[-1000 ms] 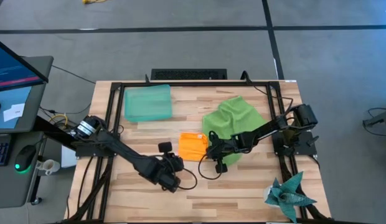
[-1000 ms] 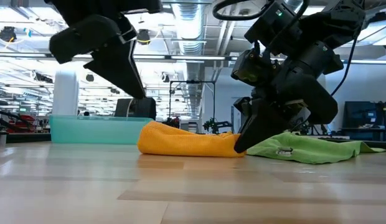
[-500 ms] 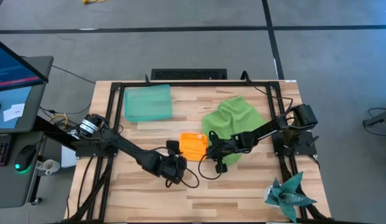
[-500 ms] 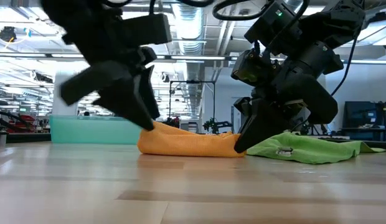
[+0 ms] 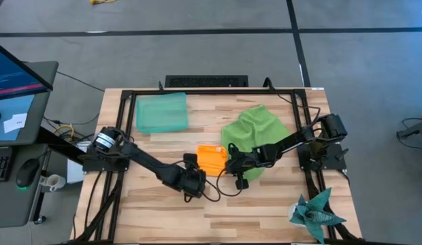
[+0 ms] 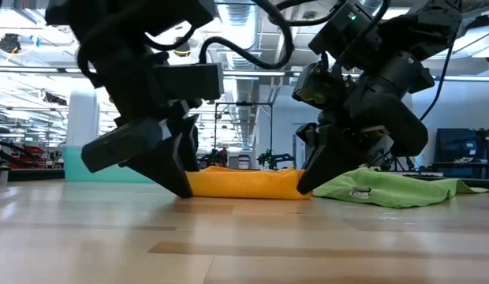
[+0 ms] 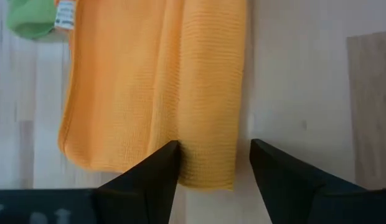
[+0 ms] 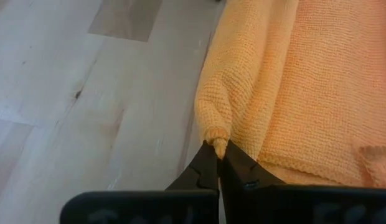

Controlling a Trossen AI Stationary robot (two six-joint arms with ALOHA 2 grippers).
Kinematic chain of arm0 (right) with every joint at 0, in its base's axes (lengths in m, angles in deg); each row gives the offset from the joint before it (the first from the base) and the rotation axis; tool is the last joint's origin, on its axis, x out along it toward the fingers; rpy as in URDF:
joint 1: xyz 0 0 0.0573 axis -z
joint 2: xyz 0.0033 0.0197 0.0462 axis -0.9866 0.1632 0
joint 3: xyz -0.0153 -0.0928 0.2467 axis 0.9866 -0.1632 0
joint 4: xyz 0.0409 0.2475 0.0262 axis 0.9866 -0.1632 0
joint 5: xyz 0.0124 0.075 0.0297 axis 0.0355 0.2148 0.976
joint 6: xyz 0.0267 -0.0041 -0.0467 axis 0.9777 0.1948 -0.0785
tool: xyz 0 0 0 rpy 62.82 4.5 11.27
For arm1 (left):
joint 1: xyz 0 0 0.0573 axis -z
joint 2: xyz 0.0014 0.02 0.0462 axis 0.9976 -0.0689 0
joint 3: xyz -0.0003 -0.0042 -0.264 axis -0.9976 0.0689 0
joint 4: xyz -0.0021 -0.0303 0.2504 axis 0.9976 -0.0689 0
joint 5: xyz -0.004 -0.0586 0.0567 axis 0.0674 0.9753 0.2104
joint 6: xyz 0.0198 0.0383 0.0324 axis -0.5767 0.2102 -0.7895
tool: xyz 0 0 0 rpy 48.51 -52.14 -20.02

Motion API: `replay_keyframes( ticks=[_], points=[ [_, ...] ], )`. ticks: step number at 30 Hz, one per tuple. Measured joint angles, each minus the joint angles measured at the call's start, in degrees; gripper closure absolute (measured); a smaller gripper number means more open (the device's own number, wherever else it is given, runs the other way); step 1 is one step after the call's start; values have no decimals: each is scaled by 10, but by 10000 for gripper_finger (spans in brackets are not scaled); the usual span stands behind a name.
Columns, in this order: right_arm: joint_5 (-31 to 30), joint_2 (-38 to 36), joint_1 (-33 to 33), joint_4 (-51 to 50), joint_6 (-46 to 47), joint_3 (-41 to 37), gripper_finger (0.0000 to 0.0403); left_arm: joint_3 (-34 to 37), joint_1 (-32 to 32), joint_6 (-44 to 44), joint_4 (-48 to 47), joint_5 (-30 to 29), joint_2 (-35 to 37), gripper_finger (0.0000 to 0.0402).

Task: Roll microfiber towels into tight, uniform cylinder then place into a basket
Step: Roll the yellow microfiber cloth

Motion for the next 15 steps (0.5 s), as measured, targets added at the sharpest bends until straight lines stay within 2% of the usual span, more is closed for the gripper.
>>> replay_keyframes(
  ticks=[5, 8, 11, 15],
  points=[
    [13, 0, -1, 0, 0, 0, 385, 1, -13, 9, -3, 33, 0, 211],
    [23, 0, 0, -1, 0, 0, 390, 1, -23, 15, -8, 68, 0, 232],
    [48, 0, 0, -1, 0, 0, 391, 0, -33, 23, -12, 111, 1, 284],
    [94, 1, 0, 0, 21, 0, 386, 1, -40, 40, -12, 173, 11, 377]
  ],
)
